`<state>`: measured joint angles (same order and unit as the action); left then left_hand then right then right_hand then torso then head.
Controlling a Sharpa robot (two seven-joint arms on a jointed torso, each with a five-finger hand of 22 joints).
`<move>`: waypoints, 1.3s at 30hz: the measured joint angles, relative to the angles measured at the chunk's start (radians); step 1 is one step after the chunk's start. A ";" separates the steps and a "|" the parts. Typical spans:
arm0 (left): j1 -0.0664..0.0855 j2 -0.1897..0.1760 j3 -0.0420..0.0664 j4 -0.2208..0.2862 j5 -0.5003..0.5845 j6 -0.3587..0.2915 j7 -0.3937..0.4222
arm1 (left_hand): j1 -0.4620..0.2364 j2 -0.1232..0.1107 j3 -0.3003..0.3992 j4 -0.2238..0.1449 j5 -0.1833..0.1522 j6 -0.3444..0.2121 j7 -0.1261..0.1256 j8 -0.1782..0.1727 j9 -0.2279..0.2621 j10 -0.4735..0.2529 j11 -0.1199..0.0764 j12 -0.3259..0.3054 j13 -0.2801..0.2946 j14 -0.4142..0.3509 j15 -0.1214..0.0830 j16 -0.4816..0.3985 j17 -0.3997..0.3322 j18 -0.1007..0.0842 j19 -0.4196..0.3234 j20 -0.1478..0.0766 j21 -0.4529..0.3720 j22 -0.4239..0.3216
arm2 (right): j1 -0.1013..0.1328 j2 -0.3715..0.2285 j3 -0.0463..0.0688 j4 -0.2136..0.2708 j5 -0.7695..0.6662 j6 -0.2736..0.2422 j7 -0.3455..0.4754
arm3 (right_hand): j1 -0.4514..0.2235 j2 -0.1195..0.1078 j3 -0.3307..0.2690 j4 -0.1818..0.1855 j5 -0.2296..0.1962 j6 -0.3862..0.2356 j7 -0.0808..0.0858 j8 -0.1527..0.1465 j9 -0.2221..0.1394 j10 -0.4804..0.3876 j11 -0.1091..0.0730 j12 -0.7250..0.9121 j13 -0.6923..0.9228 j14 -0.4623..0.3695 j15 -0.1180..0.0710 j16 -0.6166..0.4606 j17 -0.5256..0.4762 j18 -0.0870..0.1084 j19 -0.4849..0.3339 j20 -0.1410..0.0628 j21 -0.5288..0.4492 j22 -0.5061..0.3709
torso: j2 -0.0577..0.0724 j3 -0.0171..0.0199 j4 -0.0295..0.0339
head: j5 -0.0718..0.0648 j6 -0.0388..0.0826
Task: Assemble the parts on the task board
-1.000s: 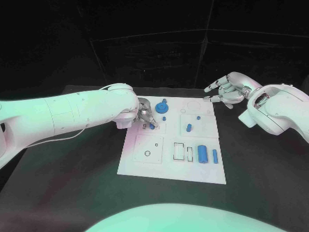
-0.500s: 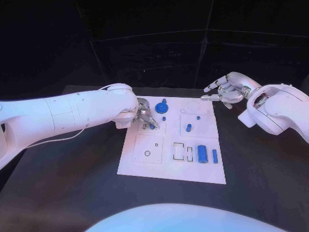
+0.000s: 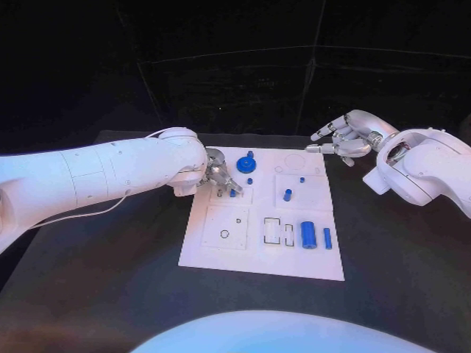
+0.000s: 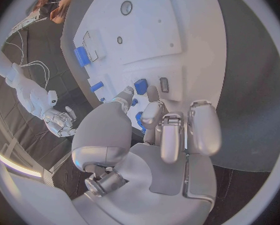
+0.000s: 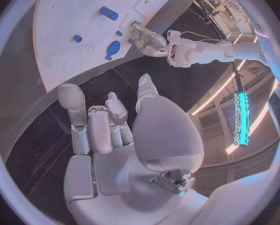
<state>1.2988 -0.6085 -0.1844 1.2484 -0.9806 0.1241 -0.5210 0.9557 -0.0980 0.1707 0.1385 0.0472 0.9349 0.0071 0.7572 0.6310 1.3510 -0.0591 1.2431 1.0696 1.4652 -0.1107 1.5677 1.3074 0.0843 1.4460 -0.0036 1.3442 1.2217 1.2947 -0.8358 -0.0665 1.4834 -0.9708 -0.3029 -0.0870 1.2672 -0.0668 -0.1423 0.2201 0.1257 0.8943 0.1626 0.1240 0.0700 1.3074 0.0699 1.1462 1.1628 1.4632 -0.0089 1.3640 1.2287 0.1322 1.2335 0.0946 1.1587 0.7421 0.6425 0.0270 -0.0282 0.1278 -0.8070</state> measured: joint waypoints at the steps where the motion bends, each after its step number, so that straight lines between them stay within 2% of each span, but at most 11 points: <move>1: 0.000 -0.006 0.007 0.006 0.000 0.000 0.000 | 0.000 0.000 -0.004 0.002 0.000 0.000 0.000 0.000 0.000 0.000 0.000 0.000 0.000 0.000 0.000 0.000 0.000 0.000 0.000 0.000 0.000 0.000 | 0.000 0.000 0.000 0.000 0.000 0.000 0.000 | 0.000 0.000 0.000 0.005 0.000 0.000 0.000 0.000 0.000 0.000 0.000 0.000 0.000 0.000 0.000 0.000 0.001 0.000 0.000 0.000 -0.003 -0.001 | 0.000 0.0000 -0.0001 | 0.000 0.000; 4: 0.001 -0.020 0.029 0.020 0.000 -0.001 0.000 | 0.005 0.002 -0.025 0.005 0.000 0.000 0.000 0.000 0.000 0.000 0.000 0.000 -0.002 0.000 0.000 0.000 0.000 0.000 0.000 0.000 0.000 -0.001 | 0.000 -0.001 0.000 -0.001 0.001 0.000 0.000 | 0.000 0.000 0.000 0.008 0.000 0.000 0.000 0.000 0.000 0.000 0.000 0.000 0.000 0.000 0.000 0.000 0.001 0.000 0.000 0.000 -0.005 -0.001 | 0.000 0.0002 -0.0001 | -0.002 0.001; 5: 0.004 -0.026 0.041 0.024 0.000 -0.001 0.000 | 0.016 0.006 -0.035 0.007 0.000 -0.003 0.002 0.000 0.000 0.000 0.000 0.000 -0.006 0.000 0.000 0.000 0.000 0.000 0.000 0.000 0.000 -0.004 | 0.000 -0.001 0.000 -0.001 0.002 0.000 0.000 | 0.000 0.000 0.000 0.008 0.000 0.000 0.000 0.000 0.000 0.000 0.000 0.000 0.000 0.000 0.000 0.000 0.001 0.000 0.000 0.000 -0.005 -0.001 | 0.000 0.0002 -0.0001 | -0.002 0.002; 8: 0.018 -0.041 0.062 0.028 0.000 0.000 0.000 | 0.037 0.019 -0.047 0.005 0.000 -0.022 0.007 -0.002 -0.001 -0.004 0.004 -0.009 -0.019 0.000 0.000 0.000 0.000 0.000 0.000 0.000 -0.011 -0.020 | 0.000 -0.001 0.000 -0.002 0.003 0.000 0.001 | 0.000 0.000 0.000 0.008 0.000 0.000 0.000 0.000 0.000 0.000 0.000 0.000 0.000 0.000 0.000 0.000 0.001 0.000 0.000 0.000 -0.005 -0.001 | 0.000 0.0003 -0.0001 | -0.004 0.003; 10: 0.030 -0.047 0.069 0.023 0.001 0.002 0.000 | 0.061 0.029 -0.052 0.000 0.000 -0.052 0.018 -0.030 -0.014 -0.014 0.014 -0.018 -0.031 0.000 0.000 0.000 0.000 0.000 -0.008 0.003 -0.021 -0.033 | 0.000 -0.001 0.000 -0.004 0.003 0.000 0.001 | 0.000 0.000 0.000 0.008 0.000 0.000 0.000 0.000 0.000 0.000 0.000 0.000 0.000 0.000 0.000 0.000 0.002 0.000 0.000 0.000 -0.005 -0.001 | 0.000 0.0004 -0.0001 | -0.005 0.005; 12: 0.042 -0.048 0.074 0.009 0.003 0.005 0.000 | 0.076 0.045 -0.066 0.002 0.000 -0.075 0.034 -0.062 -0.035 -0.026 0.026 -0.028 -0.045 0.001 0.012 0.000 0.000 0.000 -0.018 0.011 -0.035 -0.050 | 0.000 -0.001 0.000 -0.004 0.004 0.000 0.001 | 0.000 0.000 -0.001 0.014 0.002 0.000 0.000 0.000 0.000 0.000 0.000 0.000 0.000 0.000 0.000 0.000 0.002 0.000 0.000 0.000 -0.005 -0.001 | 0.000 0.0005 -0.0001 | -0.006 0.006; 15: 0.054 -0.039 0.078 -0.023 0.006 0.016 0.000 | 0.094 0.062 -0.087 0.007 0.000 -0.119 0.057 -0.118 -0.072 -0.042 0.042 -0.031 -0.056 0.001 0.030 0.000 0.000 0.000 -0.029 0.021 -0.047 -0.067 | 0.000 0.000 0.000 -0.006 0.004 0.000 0.001 | 0.015 0.004 -0.006 0.027 0.057 -0.003 -0.003 0.007 0.000 0.000 0.000 0.007 -0.001 0.000 0.000 0.000 0.004 0.000 0.000 0.000 -0.005 -0.001 | 0.000 0.0008 -0.0001 | -0.006 0.008; 18: 0.062 -0.016 0.080 -0.066 0.009 0.035 0.000 | 0.101 0.070 -0.106 0.012 0.000 -0.122 0.060 -0.138 -0.094 -0.041 0.049 -0.031 -0.056 -0.001 0.033 0.000 0.000 0.000 -0.028 0.028 -0.047 -0.068 | 0.000 0.002 0.000 -0.008 0.004 0.000 0.002 | 0.027 0.005 -0.006 0.033 0.078 -0.003 -0.003 0.007 0.000 0.000 0.000 0.007 -0.002 0.000 0.000 0.000 0.005 0.000 0.000 0.000 -0.005 -0.002 | 0.001 0.0008 -0.0002 | -0.006 0.009; 23: 0.064 0.026 0.081 -0.132 0.013 0.079 0.000 | 0.107 0.076 -0.127 0.025 0.000 -0.115 0.068 -0.148 -0.111 -0.041 0.049 -0.031 -0.056 0.002 0.038 0.000 0.000 0.000 -0.030 0.034 -0.047 -0.068 | 0.000 0.007 0.000 -0.011 0.005 0.000 0.002 | 0.036 0.007 -0.010 0.037 0.110 -0.003 -0.003 0.007 0.000 0.000 0.000 0.007 -0.004 0.000 0.000 -0.005 0.007 0.000 0.000 0.000 -0.005 -0.002 | 0.002 0.0000 -0.0012 | -0.004 0.007; 31: 0.066 0.079 0.080 -0.245 0.007 0.137 0.002 | 0.112 0.080 -0.158 0.042 0.000 -0.098 0.066 -0.148 -0.125 -0.041 0.049 -0.031 -0.056 0.002 0.038 0.000 0.000 0.000 -0.027 0.038 -0.047 -0.063 | 0.000 0.013 0.000 -0.017 0.005 0.000 0.003 | 0.040 0.011 -0.013 0.039 0.123 -0.003 -0.003 0.012 0.000 0.000 0.000 0.007 -0.005 0.000 0.000 -0.005 0.007 0.000 0.000 0.000 -0.005 -0.003 | 0.002 -0.0009 -0.0018 | -0.002 0.006; 39: 0.053 0.116 0.079 -0.332 0.000 0.173 0.011 | 0.112 0.080 -0.181 0.055 0.000 -0.085 0.061 -0.148 -0.132 -0.041 0.049 -0.031 -0.055 0.002 0.038 0.000 0.000 0.000 -0.027 0.038 -0.047 -0.057 | 0.000 0.019 0.000 -0.020 0.006 0.000 0.005 | 0.044 0.015 -0.015 0.042 0.128 -0.003 -0.003 0.012 0.000 0.000 0.000 0.007 -0.005 0.000 0.000 -0.005 0.007 0.000 0.000 0.000 -0.009 -0.005 | 0.003 -0.0014 -0.0018 | -0.002 0.003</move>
<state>1.3516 -0.4925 -0.1052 0.9165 -0.9806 0.2968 -0.5096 1.0674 -0.0175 -0.0108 0.1937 0.0470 0.8497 0.0685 0.6091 0.4988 1.3096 -0.0105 1.2120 1.0142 1.4670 -0.0728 1.5677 1.3074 0.0844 1.4193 0.0341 1.2976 1.1650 1.2945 -0.8164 -0.0666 1.4635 -0.9653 -0.3031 -0.0825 1.3110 -0.0521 -0.1577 0.2620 0.2537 0.8911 0.1593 0.1355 0.0700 1.3075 0.0698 1.1530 1.1578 1.4632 -0.0089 1.3593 1.2352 0.1321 1.2334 0.0946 1.1498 0.7376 0.6454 0.0256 -0.0300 0.1261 -0.8037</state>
